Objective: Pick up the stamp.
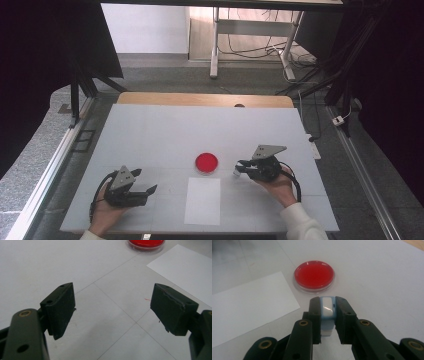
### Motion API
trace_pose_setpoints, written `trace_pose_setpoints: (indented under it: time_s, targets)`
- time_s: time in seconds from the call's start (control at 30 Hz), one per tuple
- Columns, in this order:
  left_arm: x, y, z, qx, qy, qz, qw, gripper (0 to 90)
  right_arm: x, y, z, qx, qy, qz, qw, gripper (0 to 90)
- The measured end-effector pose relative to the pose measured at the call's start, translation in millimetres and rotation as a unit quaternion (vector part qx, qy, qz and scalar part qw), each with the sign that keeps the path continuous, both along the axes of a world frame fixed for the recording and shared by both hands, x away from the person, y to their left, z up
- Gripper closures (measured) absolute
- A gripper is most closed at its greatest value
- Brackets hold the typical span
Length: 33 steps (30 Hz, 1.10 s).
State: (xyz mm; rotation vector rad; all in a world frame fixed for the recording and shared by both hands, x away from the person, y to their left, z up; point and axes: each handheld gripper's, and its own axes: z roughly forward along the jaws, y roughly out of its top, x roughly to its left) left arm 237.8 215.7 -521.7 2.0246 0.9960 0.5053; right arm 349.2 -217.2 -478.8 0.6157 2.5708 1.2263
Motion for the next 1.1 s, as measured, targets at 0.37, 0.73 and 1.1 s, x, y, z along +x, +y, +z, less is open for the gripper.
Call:
trace_pose_setpoints:
  time_s: [0.37, 0.73, 1.1]
  targets:
    - [0.4, -0.4, 0.0, -0.003, 0.003, -0.001, 1.0, 20.3, -4.2, -8.1, 13.0, 0.064, 0.001, -0.031, 0.9975, 75.4]
    - [1.9, -0.5, -0.6, -0.005, 0.0, 0.001, 1.0, 20.4, -11.6, -7.1, 28.7, 0.102, -0.019, -0.043, 0.9937, 75.3]
    - [0.4, 2.7, 1.1, -0.022, -0.002, 0.006, 0.9997, 20.3, -16.7, -2.6, 39.8, 0.132, -0.022, -0.045, 0.99, 75.3]
